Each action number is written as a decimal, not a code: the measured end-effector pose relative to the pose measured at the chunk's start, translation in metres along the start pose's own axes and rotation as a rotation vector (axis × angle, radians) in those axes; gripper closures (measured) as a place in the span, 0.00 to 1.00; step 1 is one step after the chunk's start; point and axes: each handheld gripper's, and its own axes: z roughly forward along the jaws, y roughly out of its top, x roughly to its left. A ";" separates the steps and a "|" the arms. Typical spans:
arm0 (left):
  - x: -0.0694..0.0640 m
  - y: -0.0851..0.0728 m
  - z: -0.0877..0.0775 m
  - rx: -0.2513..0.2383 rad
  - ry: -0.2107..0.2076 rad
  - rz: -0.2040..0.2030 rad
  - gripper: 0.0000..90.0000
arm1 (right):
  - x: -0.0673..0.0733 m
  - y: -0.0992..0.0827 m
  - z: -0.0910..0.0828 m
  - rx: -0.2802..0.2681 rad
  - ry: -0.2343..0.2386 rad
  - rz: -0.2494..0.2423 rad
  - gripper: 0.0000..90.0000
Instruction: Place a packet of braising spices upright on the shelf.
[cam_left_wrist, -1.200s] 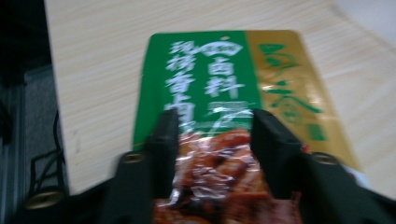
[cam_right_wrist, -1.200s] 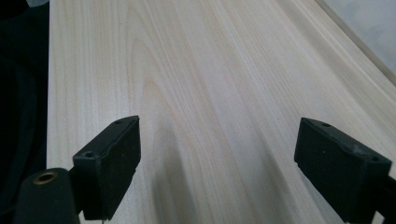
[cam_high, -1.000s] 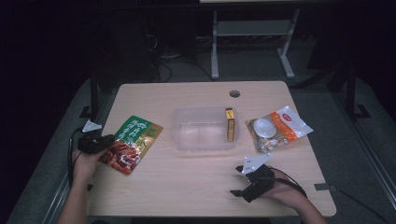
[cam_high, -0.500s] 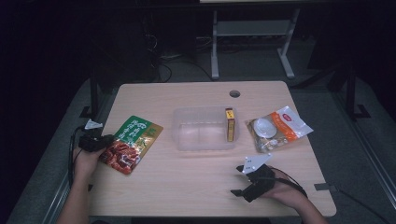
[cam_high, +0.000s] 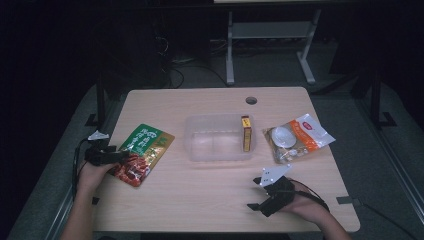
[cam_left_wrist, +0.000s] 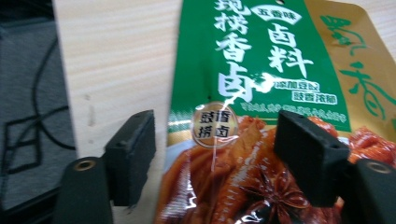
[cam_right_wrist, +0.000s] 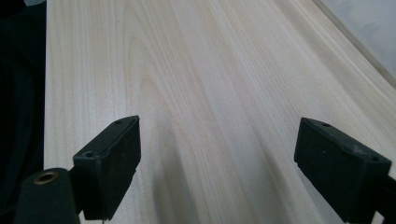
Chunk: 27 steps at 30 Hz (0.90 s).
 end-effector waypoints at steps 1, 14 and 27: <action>0.000 0.000 0.000 0.005 0.000 0.005 0.27 | 0.000 0.000 0.000 0.001 0.000 -0.003 0.16; -0.012 0.002 -0.001 0.039 -0.007 0.087 0.43 | 0.000 0.001 0.001 0.004 0.001 -0.016 0.16; -0.014 0.008 -0.002 0.069 0.050 0.093 0.90 | 0.001 0.002 0.001 -0.004 0.008 0.002 0.16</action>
